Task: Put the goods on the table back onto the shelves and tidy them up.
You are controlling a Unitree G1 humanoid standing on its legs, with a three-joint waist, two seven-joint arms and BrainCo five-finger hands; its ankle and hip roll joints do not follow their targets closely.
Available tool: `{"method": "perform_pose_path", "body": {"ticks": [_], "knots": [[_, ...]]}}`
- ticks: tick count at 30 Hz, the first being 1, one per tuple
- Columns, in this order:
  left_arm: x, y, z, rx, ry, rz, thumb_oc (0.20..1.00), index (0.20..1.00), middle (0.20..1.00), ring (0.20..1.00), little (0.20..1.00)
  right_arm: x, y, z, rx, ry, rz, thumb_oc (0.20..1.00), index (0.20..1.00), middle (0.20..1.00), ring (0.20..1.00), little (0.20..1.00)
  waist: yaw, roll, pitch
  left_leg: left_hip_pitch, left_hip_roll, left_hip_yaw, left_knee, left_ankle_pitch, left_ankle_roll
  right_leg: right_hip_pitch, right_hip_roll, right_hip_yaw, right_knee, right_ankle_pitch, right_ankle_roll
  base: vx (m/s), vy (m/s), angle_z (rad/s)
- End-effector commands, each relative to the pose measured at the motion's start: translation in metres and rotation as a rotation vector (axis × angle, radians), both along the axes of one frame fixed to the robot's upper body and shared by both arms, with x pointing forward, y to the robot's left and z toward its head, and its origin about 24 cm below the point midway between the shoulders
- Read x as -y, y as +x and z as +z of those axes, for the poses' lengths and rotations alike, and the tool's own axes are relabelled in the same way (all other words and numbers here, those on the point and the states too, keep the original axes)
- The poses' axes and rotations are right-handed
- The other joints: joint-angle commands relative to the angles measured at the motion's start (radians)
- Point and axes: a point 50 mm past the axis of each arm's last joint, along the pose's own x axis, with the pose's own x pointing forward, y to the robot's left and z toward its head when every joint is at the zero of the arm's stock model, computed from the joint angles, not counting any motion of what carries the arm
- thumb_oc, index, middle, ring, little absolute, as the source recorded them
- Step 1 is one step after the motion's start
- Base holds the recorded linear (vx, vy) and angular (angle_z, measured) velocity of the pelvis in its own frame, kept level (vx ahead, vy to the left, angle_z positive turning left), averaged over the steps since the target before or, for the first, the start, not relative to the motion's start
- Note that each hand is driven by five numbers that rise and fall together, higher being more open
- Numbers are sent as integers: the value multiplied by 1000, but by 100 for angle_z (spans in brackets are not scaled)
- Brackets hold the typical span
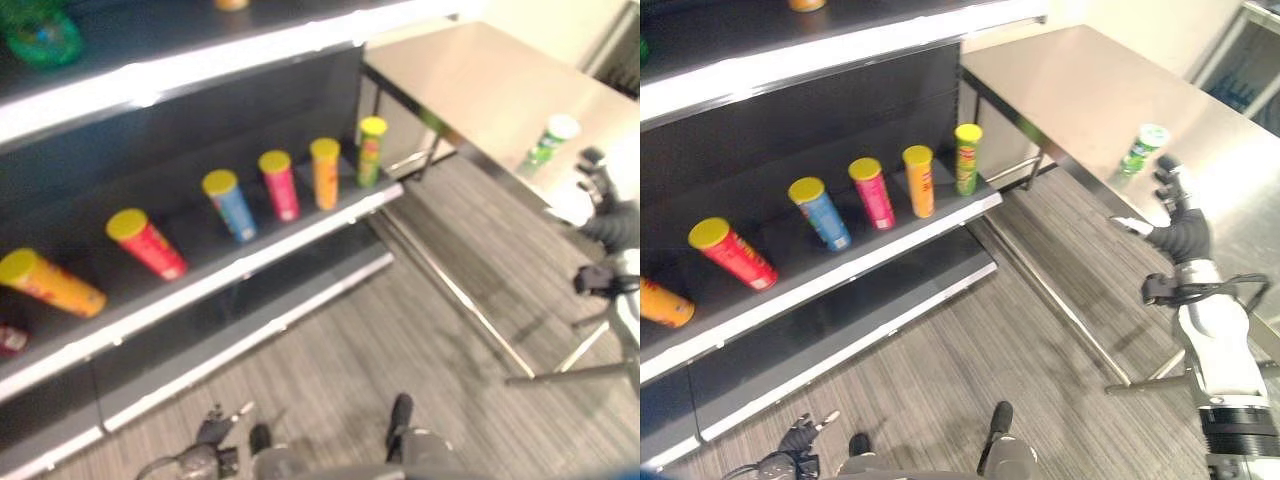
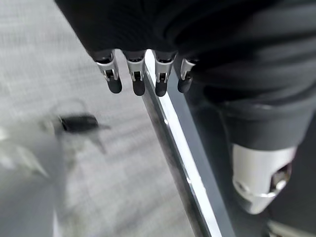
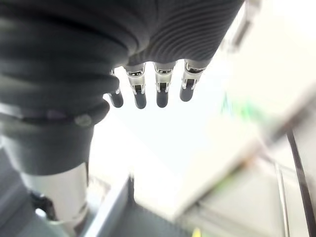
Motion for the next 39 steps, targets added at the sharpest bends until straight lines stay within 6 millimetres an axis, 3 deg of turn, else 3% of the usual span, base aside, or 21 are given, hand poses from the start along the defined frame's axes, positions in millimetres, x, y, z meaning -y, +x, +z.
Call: {"method": "perform_pose_path", "body": {"ticks": [1,3,4,5,8,12,16,18,19,20,21,22,24,26,27,29,30,31,32,35,39], "knots": [[-44,28,27,117,120,-9,1000,1000,1000,1000,1000,-27,4,41,223,-47,104,1000,1000,1000,1000,1000,27,-93,18,31,23,-51,4,76,-65,75,-56,52,-70,-83,59,73,-198,-15],[-41,26,26,122,110,-14,1000,1000,1000,1000,1000,-33,9,50,256,-41,125,1000,1000,1000,1000,1000,49,-112,22,1,-70,-140,68,-14,-27,84,-44,73,-77,-90,42,161,-272,-24],[-37,22,24,118,91,-12,1000,1000,1000,1000,1000,-35,14,54,252,-61,129,1000,1000,1000,1000,1000,70,-133,25,-49,-221,-224,91,-148,6,102,-30,99,-89,-95,38,260,-335,-68],[-37,19,22,107,88,-16,1000,1000,1000,1000,1000,-34,16,56,243,-71,127,1000,1000,1000,1000,1000,79,-128,26,-53,-260,-227,84,-171,15,115,-14,110,-94,-100,36,257,-271,-72],[-31,9,17,69,77,-38,1000,1000,1000,1000,1000,-30,23,58,234,-74,106,1000,1000,1000,1000,1000,107,-101,21,-129,-377,-223,39,-132,53,131,24,124,-118,-101,34,172,-79,-39],[-31,2,13,41,73,-32,1000,1000,1000,1000,1000,-21,31,59,174,-153,38,1000,1000,1000,1000,1000,141,-75,29,-223,-456,-196,-27,-70,51,186,84,153,-131,-132,28,208,-49,-66],[-37,-9,10,6,76,8,1000,1000,1000,1000,1000,-23,36,55,148,-174,25,1000,1000,1000,1000,1000,164,-63,20,-202,-450,-189,-51,-30,71,230,107,191,-113,-177,30,307,65,-29],[-39,-12,9,-7,81,31,1000,1000,1000,1000,1000,-21,37,48,119,-173,11,1000,1000,1000,1000,1000,166,-76,11,-186,-450,-205,-37,-30,81,245,84,201,-77,-199,38,319,132,-45],[-41,-16,6,-37,89,39,1000,1000,1000,1000,1000,-16,39,39,85,-179,-33,1000,1000,1000,1000,1000,168,-88,5,-132,-451,-195,-36,-60,109,236,27,189,56,-191,69,219,102,-56],[-41,-16,6,-36,89,38,1000,1000,1000,1000,1000,-16,39,39,85,-179,-34,1000,1000,1000,1000,1000,169,-86,4,-135,-450,-195,-37,-57,110,233,29,190,56,-189,69,294,148,-54],[-41,-15,7,-36,91,39,1000,1000,1000,1000,1000,-16,38,36,74,-181,-37,1000,1000,1000,1000,1000,163,-90,9,-103,-455,-190,-40,-68,120,206,2,190,145,-155,88,192,151,-32],[-41,-8,9,-30,103,11,1000,1000,1000,1000,1000,-11,34,36,81,-176,-66,1000,1000,1000,1000,1000,136,-84,35,-62,-466,-206,-33,-85,150,121,-44,215,362,-30,118,236,177,-23],[-41,-1,11,-19,123,-33,1000,1000,1000,1000,1000,-7,30,33,91,-158,-94,1000,1000,1000,1000,1000,117,-63,46,-33,-446,-240,-39,-94,158,53,-64,217,484,-1,94,173,78,-4],[-43,3,14,-5,131,-43,1000,1000,1000,1000,1000,-5,29,31,94,-150,-107,1000,1000,1000,1000,1000,113,-56,52,-20,-431,-253,-41,-103,156,26,-93,208,498,-12,79,138,-74,45],[-44,9,17,19,138,-45,1000,1000,1000,1000,1000,-1,27,29,92,-131,-125,1000,1000,1000,1000,1000,106,-55,58,0,-413,-275,-48,-119,146,-4,-122,200,421,-39,68,111,-106,28],[-45,13,19,30,143,-50,1000,1000,1000,1000,1000,4,25,28,86,-123,-141,1000,1000,1000,1000,1000,98,-56,60,11,-410,-294,-55,-126,137,-10,-112,206,343,-55,67,226,-188,15],[-45,17,20,42,149,-59,1000,1000,1000,1000,1000,13,19,26,82,-114,-181,1000,1000,1000,1000,1000,76,-69,62,34,-418,-327,-67,-145,120,-19,-67,244,100,-52,85,256,-207,27],[-45,17,20,42,149,-60,1000,1000,1000,1000,1000,13,18,26,82,-113,-182,1000,1000,1000,1000,1000,76,-67,61,33,-417,-329,-68,-143,120,-14,-65,241,88,-44,85,348,-250,58],[-47,19,22,46,157,-71,1000,1000,1000,1000,1000,22,12,23,80,-97,-220,1000,1000,1000,1000,1000,57,-76,64,56,-428,-368,-72,-162,114,-39,-32,302,-47,0,119,259,-162,60],[-48,24,24,55,170,-76,1000,1000,1000,1000,1000,28,6,16,67,-86,-260,1000,1000,1000,1000,1000,38,-96,73,81,-443,-428,-63,-182,111,-66,-3,377,-101,51,138,201,-142,67],[-46,27,25,64,173,-94,1000,1000,1000,1000,1000,34,2,15,52,-98,-287,1000,1000,1000,1000,1000,34,-124,66,97,-450,-462,-52,-209,101,-20,-25,376,-115,65,130,192,-194,99]]}}
